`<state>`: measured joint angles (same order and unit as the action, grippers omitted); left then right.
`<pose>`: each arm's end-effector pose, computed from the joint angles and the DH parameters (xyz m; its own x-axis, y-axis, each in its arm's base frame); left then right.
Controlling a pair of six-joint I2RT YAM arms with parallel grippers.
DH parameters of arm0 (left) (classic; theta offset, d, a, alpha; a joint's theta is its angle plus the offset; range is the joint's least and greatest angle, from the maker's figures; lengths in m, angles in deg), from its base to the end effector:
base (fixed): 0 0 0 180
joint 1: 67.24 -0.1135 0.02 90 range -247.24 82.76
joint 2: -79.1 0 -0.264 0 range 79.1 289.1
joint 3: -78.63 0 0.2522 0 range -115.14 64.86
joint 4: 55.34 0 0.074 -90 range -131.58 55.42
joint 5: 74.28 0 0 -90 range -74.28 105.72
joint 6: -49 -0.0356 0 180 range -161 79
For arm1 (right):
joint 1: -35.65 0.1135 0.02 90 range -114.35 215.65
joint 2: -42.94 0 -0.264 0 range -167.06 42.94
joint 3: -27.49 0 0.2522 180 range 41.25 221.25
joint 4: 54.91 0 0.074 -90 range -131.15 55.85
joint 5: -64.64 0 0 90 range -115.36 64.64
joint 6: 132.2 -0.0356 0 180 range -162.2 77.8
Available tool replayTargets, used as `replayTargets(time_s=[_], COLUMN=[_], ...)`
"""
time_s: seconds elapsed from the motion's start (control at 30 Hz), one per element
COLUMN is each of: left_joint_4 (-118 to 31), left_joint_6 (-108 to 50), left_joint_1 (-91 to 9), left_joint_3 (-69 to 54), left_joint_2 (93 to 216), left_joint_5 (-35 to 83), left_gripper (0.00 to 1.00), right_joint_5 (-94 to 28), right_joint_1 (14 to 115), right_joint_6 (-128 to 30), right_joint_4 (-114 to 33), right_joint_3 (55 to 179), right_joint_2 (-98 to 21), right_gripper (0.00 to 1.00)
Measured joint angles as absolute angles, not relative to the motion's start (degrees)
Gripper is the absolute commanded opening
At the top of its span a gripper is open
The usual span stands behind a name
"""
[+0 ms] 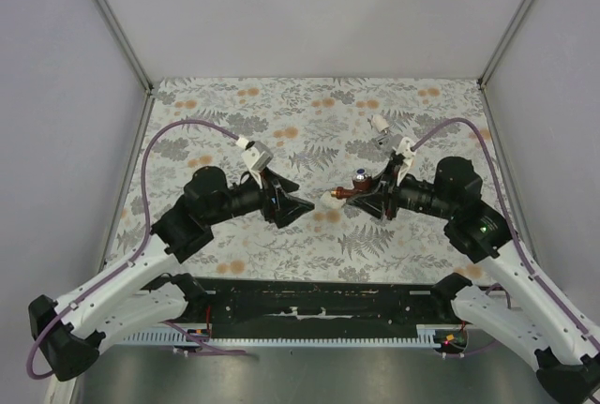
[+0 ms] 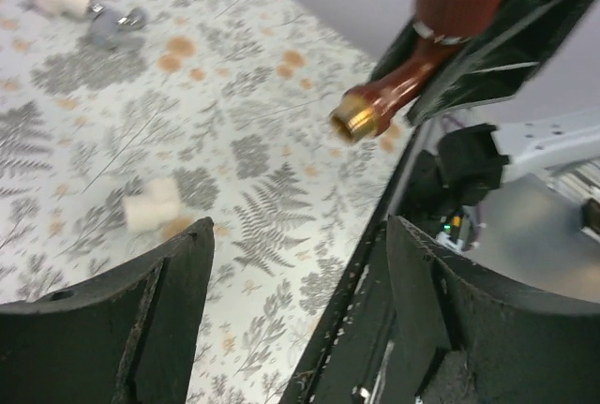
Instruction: Install the water faucets
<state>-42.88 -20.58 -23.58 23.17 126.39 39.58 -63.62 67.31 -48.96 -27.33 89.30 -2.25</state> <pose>0.1325 -0.1463 0.3354 -0.3728 -0.0853 -0.9240 0.8463 0.3771 -0.3763 0.1380 0.1110 0.3535 -0.2701 -0.0580 -0.9611 -0.9041 0.3586 0.2325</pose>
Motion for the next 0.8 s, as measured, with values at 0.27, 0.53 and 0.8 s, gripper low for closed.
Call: replayTargets(time_s=[0.27,0.53,0.8], left_joint_4=[-32.2,-28.3,-28.9], left_joint_6=[-23.2,-20.5,-13.0], left_joint_1=[-20.0,-17.0,-14.3], left_joint_3=[16.9,10.5,3.1], left_joint_2=[140.4,156.9,172.6], left_joint_5=[25.6,14.5,2.6], left_gripper=[0.8,0.8,0.8], right_joint_5=[-36.1,-20.2,-16.3], right_joint_1=[67.3,67.3,67.3], right_joint_6=[-46.2,-46.6,-46.9], right_joint_4=[-15.6,-12.9,-12.5], right_joint_3=[89.3,86.9,84.9], right_joint_2=[7.7,18.1,19.4], right_gripper=[0.0,0.0,0.0])
